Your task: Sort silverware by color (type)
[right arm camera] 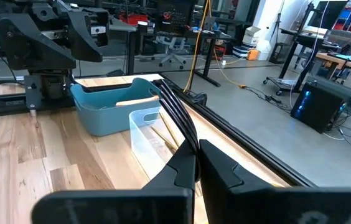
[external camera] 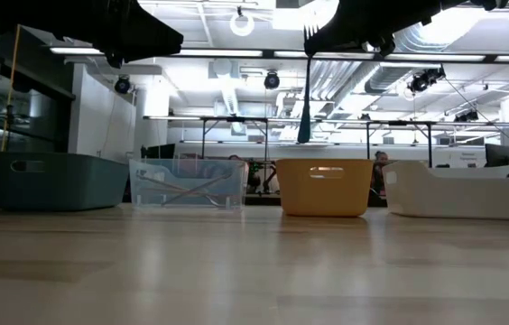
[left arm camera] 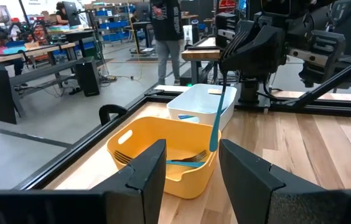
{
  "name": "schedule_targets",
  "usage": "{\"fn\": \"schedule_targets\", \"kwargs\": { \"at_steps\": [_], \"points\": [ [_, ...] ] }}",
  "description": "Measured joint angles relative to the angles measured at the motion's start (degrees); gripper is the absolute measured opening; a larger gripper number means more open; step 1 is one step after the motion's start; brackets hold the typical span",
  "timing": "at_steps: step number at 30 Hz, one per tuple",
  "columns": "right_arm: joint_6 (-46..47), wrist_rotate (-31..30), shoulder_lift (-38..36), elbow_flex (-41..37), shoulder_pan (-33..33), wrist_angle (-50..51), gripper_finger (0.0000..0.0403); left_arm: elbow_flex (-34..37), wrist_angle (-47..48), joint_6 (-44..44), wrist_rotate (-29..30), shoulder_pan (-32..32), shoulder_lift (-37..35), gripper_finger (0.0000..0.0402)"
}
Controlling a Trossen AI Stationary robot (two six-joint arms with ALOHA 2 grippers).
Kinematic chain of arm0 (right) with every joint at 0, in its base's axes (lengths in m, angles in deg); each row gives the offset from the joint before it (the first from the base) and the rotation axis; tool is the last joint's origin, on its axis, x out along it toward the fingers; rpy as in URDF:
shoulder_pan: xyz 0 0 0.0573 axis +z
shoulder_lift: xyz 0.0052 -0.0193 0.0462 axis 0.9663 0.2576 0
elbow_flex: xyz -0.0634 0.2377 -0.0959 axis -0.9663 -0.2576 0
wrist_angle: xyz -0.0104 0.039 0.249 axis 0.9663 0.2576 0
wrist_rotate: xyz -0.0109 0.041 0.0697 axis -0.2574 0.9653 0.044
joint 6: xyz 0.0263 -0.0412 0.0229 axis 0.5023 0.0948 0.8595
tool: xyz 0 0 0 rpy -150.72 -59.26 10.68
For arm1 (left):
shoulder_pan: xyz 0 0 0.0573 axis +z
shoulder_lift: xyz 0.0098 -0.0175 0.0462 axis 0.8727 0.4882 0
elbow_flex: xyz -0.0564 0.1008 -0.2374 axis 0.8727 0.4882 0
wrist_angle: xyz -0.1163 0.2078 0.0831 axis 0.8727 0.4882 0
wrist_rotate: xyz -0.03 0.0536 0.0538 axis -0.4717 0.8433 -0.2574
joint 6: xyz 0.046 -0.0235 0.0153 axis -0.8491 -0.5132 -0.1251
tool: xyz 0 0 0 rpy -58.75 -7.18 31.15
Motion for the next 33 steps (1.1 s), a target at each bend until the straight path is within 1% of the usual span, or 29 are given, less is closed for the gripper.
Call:
{"fn": "schedule_targets", "kwargs": {
  "at_steps": [17, 21, 25, 27, 28, 30, 33],
  "points": [
    [0.04, 0.12, 0.01, 0.0, 0.0, -0.09, 0.0, 0.0, 0.0, 0.0, 0.0, -0.01, 0.0, 0.014],
    [-0.09, 1.55, 0.01, 0.16, 0.0, -4.03, 0.0, 0.0, 0.0, 0.02, 0.0, -0.01, 0.0, 0.014],
    [-3.25, 1.53, 0.01, 4.1, -1.2, -3.11, 0.0, -0.02, 0.0, 0.44, 0.0, 0.01, 0.0, 0.014],
    [-4.03, 1.53, 0.01, 8.03, -2.55, 1.88, 0.0, -0.02, 0.0, 0.45, 0.0, 0.01, 0.0, 0.014],
    [-3.92, 1.65, 0.01, 10.83, -3.43, 6.73, 0.0, -0.02, 0.0, 0.46, 0.0, -0.01, 0.0, 0.014],
    [-1.44, 3.0, 0.03, 17.24, -5.68, 19.36, 0.0, -0.02, 0.0, 0.46, 0.0, 0.01, 0.0, 0.014],
    [6.09, 9.23, 1.51, 27.69, -10.85, 39.64, 0.0, -0.02, 0.0, 0.46, 0.0, 0.01, 0.02, 0.014]
  ]
}}
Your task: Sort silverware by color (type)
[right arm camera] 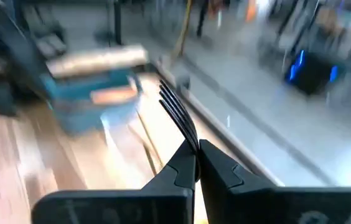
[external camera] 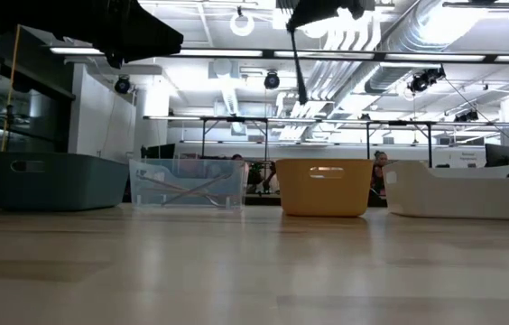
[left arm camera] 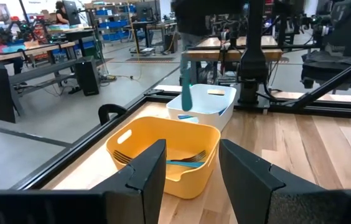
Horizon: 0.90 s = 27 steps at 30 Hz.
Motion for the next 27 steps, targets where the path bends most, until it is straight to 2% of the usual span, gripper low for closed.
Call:
{"fn": "schedule_targets", "kwargs": {
  "at_steps": [2, 6, 12, 21, 27],
  "points": [
    [4.02, 5.24, 1.88, 5.78, -4.01, 11.27, 0.0, 0.0, 0.0, 0.0, 0.0, 0.0, 0.0, 0.014],
    [7.76, 14.66, 6.53, 12.32, -11.52, 24.4, 0.0, 0.0, 0.03, 0.04, 0.0, 0.0, 0.0, 0.014],
    [9.32, 24.7, 11.95, 12.77, -18.17, 27.43, 0.0004, 0.0, 0.02, 0.44, 0.0, 0.0, 0.0, 0.014],
    [12.73, 29.86, 18.29, 12.64, -21.16, 29.77, 0.0003, 0.0, 0.07, 1.28, 0.0, 0.0, 0.0, 0.014],
    [15.8, 29.8, 20.59, 12.64, -21.82, 33.08, 0.0005, 0.0, 0.04, 1.51, 0.0, 0.0, 0.0, 0.014]
  ]
}}
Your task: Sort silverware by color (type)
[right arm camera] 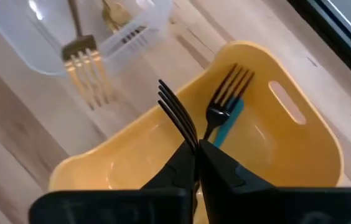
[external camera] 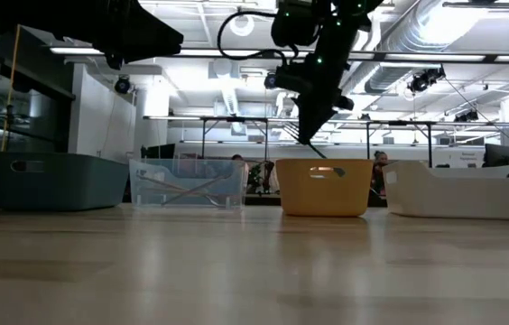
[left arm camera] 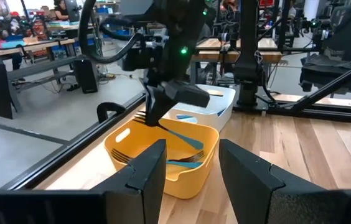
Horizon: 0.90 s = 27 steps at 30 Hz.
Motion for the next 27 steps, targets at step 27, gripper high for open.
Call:
{"fn": "schedule_targets", "kwargs": {
  "at_steps": [27],
  "points": [
    [-2.2, -3.67, -8.01, -0.69, 7.93, 14.2, 0.0108, 0.0, -0.06, -0.94, 0.01, 0.0, 0.0, 0.014]
  ]
}}
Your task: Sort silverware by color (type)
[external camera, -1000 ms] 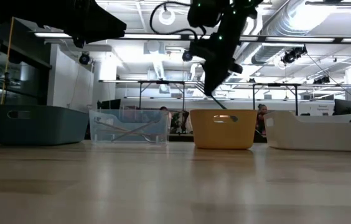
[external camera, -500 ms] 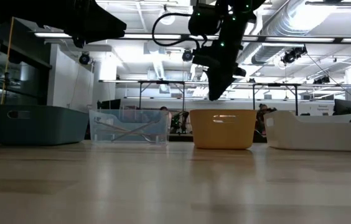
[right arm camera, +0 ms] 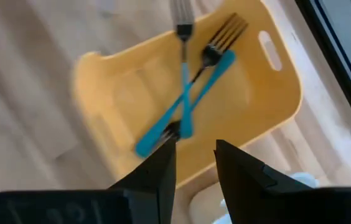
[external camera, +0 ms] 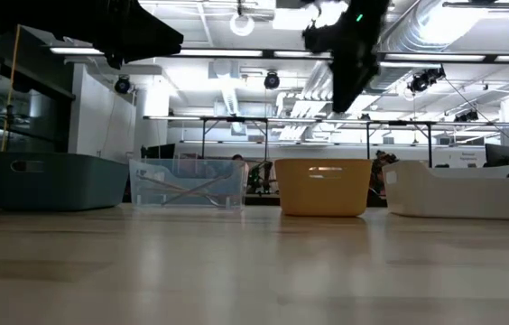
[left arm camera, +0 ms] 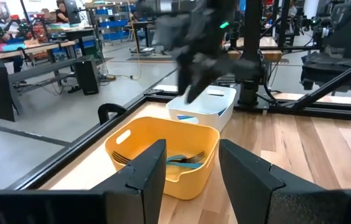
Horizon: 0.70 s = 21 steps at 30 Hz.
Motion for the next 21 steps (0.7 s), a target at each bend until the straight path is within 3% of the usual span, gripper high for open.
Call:
{"fn": "schedule_targets", "kwargs": {
  "at_steps": [5, 10, 15, 21],
  "points": [
    [6.3, -3.67, -7.38, -5.97, 9.0, -1.3, 0.0108, 0.0, 0.01, 0.02, -0.01, -0.02, 0.0, 0.014],
    [15.3, -5.29, -14.61, -17.57, 17.03, -9.41, 0.0108, 0.0, 0.04, 1.04, -0.23, -0.02, 0.0, 0.0141],
    [15.64, -5.61, -18.22, -28.5, 22.76, -29.18, 0.0108, 0.0, 0.06, 1.51, -0.23, -0.02, 0.0, 0.014],
    [-2.83, -10.09, -17.12, -37.82, 25.1, -65.97, 0.0108, 0.0, 0.0, 1.51, -0.25, -0.02, 0.0, 0.014]
  ]
}}
